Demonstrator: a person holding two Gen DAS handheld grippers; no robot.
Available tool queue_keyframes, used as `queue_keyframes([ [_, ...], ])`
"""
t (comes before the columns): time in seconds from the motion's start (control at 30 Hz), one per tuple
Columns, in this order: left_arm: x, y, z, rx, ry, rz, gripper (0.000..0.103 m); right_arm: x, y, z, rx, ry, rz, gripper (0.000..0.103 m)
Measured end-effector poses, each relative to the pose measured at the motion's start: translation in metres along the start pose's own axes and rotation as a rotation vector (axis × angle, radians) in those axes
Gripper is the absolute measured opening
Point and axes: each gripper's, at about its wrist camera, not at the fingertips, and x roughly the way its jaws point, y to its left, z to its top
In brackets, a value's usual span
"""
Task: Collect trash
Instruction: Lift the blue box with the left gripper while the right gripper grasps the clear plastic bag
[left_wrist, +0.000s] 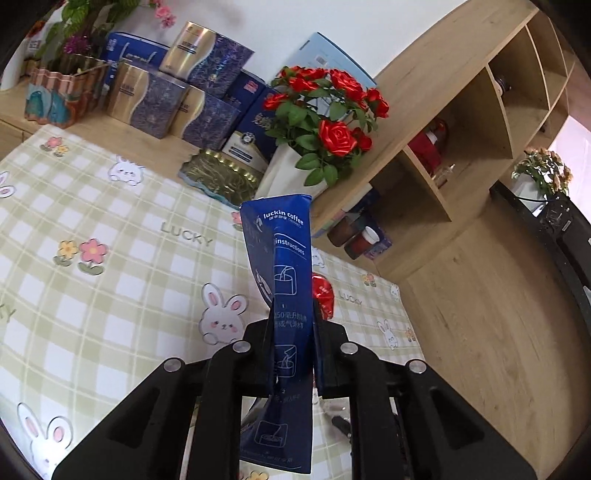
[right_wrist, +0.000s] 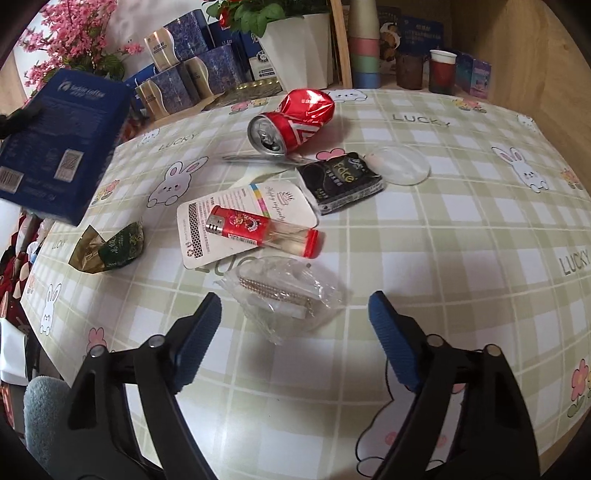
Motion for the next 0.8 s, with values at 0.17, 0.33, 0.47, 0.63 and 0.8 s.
queue_keyframes([
  [0.17, -0.021, 0.008, -0.012, 0.025, -0.009, 0.05, 0.014, 0.009, 0.011, 0.005, -0.064, 0.014, 0.008, 0.069],
  [0.33, -0.031, 0.012, -0.021, 0.017, 0.001, 0.069, 0.014, 0.015, 0.012, 0.005, -0.046, 0.048, -0.006, 0.051],
  [0.47, -0.04, 0.007, -0.03, 0.041, 0.01, 0.082, 0.014, -0.001, 0.013, 0.0, -0.021, 0.02, 0.028, 0.037],
  [0.63, -0.054, -0.003, -0.043, 0.059, 0.02, 0.071, 0.014, -0.026, 0.017, -0.006, -0.021, -0.027, 0.057, 0.031],
  [0.8, -0.069, -0.015, -0.06, 0.085, 0.031, 0.054, 0.014, -0.053, 0.024, -0.015, -0.016, -0.067, 0.094, 0.029],
])
